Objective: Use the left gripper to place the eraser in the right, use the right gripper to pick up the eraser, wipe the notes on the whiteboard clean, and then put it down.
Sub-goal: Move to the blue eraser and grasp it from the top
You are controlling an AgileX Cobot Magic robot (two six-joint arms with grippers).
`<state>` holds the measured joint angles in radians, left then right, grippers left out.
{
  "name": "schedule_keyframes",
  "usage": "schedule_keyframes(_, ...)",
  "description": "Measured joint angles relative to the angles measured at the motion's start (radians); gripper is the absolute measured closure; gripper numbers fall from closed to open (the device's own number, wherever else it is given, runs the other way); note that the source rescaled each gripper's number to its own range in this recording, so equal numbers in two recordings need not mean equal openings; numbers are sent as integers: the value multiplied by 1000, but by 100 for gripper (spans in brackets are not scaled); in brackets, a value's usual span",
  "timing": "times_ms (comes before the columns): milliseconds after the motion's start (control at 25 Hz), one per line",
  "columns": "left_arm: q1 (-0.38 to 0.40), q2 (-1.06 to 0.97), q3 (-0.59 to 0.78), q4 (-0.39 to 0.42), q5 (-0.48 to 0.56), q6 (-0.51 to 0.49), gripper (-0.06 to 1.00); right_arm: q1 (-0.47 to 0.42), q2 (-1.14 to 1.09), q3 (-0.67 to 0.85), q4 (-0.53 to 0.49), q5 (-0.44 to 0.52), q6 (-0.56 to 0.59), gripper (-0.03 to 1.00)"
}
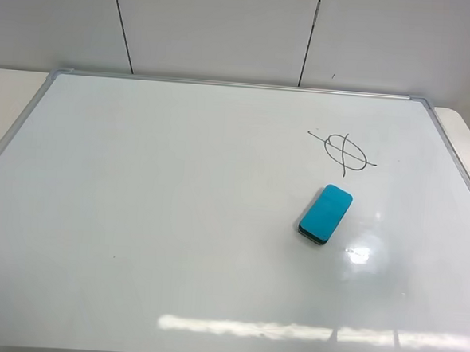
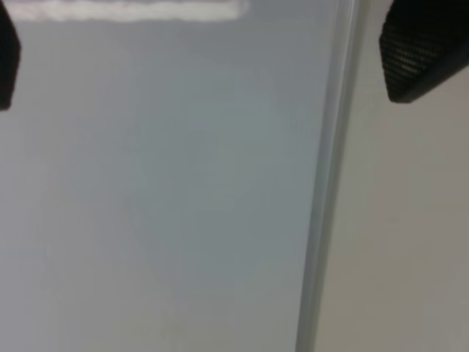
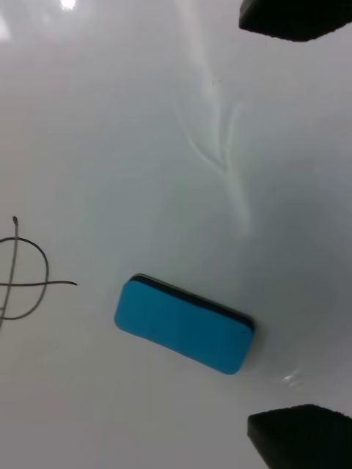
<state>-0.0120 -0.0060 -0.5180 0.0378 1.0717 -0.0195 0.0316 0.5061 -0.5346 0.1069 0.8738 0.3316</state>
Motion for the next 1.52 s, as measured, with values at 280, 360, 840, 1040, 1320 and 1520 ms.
schedule_keyframes(280, 0, 0, 0, 0, 0, 0, -6, 0, 268, -31, -156, -30, 168, -3)
schedule_keyframes(360, 0, 0, 0, 0, 0, 0, -6, 0, 336, -59, -198, -20, 186, -3)
schedule_keyframes(840, 0, 0, 0, 0, 0, 0, -6, 243, 649, -279, -449, 137, 534, -3)
schedule_keyframes(1040, 0, 0, 0, 0, 0, 0, -6, 370, 753, -396, -406, 185, 691, -3)
schedule_keyframes(1320, 0, 0, 0, 0, 0, 0, -6, 399, 791, -466, -63, 169, 864, -3)
schedule_keyframes(1520, 0, 0, 0, 0, 0, 0, -6, 406, 791, -466, -50, 100, 934, -3)
